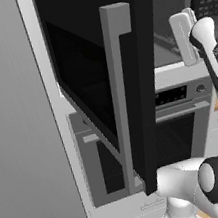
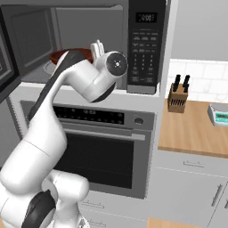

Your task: Open the microwave, place the bowl with waffle inside the microwave, then close the microwave door and turn it on.

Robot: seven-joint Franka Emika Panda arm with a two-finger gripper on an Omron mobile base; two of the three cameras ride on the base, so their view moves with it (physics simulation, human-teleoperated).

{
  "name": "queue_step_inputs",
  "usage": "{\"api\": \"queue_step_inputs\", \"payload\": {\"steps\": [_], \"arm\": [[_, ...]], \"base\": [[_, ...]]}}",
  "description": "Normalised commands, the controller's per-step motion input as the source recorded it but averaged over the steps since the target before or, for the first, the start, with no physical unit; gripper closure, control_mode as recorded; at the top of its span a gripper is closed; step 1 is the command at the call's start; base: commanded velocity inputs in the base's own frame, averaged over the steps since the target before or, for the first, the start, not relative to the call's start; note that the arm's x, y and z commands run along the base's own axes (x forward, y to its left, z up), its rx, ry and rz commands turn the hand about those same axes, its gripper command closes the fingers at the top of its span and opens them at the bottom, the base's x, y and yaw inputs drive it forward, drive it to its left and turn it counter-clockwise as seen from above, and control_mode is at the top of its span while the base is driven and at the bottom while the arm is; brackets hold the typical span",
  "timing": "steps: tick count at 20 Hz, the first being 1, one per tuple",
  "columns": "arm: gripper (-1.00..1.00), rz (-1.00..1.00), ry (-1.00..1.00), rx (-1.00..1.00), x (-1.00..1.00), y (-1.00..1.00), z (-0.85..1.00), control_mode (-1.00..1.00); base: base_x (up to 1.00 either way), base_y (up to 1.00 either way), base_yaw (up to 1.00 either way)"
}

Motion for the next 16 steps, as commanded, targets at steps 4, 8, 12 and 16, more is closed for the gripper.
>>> {"api": "queue_step_inputs", "payload": {"steps": [4,8,12,16], "arm": [[1.0,0.0,0.0,-0.07,-0.22,0.05,0.0,-1.0],[1.0,0.04,-0.06,-0.1,-0.61,0.0,0.0,-1.0],[1.0,0.05,-0.15,-0.1,-0.98,0.0,0.0,-1.0],[1.0,0.0,-0.26,-0.06,-1.0,0.0,0.0,-1.0]], "base": [[0.0,0.0,0.0],[0.0,0.0,0.0],[0.0,0.0,0.0],[0.0,0.0,0.0]]}}
